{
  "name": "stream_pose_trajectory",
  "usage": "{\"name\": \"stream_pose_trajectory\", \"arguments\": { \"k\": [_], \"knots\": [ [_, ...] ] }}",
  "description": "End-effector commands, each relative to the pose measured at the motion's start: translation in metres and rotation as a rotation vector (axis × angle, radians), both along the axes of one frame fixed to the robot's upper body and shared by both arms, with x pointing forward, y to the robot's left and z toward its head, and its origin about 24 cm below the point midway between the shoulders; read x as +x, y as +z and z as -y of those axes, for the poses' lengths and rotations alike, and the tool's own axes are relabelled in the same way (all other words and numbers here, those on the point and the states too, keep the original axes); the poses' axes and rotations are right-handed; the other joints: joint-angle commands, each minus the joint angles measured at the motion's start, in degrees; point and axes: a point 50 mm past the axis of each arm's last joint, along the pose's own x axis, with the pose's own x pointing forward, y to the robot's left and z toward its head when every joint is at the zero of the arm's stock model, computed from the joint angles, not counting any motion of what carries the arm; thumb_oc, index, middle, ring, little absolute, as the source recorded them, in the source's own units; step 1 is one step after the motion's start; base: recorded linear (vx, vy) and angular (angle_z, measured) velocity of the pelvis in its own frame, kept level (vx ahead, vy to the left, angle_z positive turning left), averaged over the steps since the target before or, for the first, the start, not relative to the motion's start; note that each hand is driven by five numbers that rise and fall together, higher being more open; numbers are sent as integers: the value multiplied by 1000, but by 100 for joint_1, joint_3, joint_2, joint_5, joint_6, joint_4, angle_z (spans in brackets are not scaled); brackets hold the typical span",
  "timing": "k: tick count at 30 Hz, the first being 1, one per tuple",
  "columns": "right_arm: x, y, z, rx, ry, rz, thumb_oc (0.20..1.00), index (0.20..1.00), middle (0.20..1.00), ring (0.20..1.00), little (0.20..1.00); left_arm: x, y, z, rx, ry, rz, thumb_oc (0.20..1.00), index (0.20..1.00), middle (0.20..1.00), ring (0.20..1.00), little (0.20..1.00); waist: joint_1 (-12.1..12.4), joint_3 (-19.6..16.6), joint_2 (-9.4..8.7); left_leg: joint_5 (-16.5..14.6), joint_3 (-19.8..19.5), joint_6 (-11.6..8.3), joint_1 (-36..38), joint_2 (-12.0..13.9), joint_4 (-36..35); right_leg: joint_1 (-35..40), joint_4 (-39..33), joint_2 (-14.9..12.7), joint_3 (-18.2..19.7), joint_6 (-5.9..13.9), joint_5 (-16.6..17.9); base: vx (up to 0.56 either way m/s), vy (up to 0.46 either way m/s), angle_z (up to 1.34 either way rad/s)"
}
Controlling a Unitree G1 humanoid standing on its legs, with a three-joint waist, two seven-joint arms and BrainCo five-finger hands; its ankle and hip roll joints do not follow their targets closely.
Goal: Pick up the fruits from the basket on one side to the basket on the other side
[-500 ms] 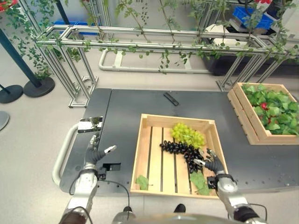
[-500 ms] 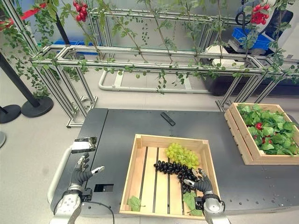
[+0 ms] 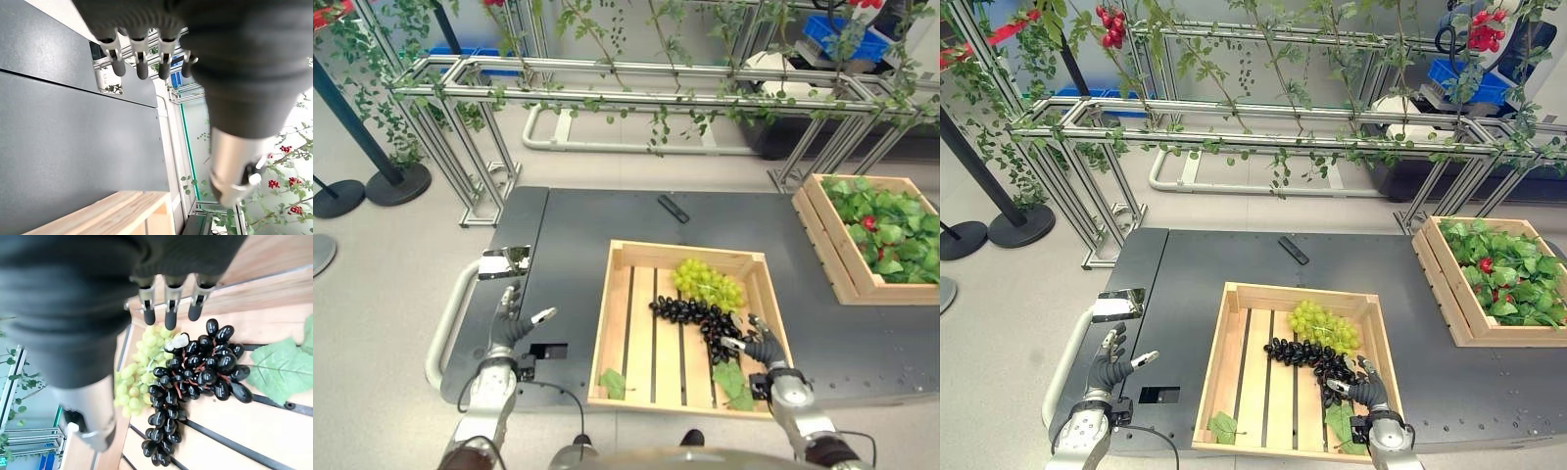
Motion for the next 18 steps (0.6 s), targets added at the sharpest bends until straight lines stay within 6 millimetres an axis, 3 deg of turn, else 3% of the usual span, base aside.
{"name": "stream_pose_trajectory", "arguments": {
  "k": [1,18],
  "knots": [
    [21,25,7,-38,23,141,1000,1000,1000,1000,1000,12,20,-2,14,-7,112,1000,1000,1000,1000,1000,-28,-90,-138,244,57,-215,-224,75,-25,131,219,-424,-86,737,42,0,0,0],
    [46,70,24,-116,78,312,1000,1000,1000,1000,1000,23,55,-10,50,-8,265,1000,1000,1000,1000,1000,19,236,-165,244,-20,-191,-473,21,83,-94,320,-529,5,764,85,-6,-1,0]
  ]
}}
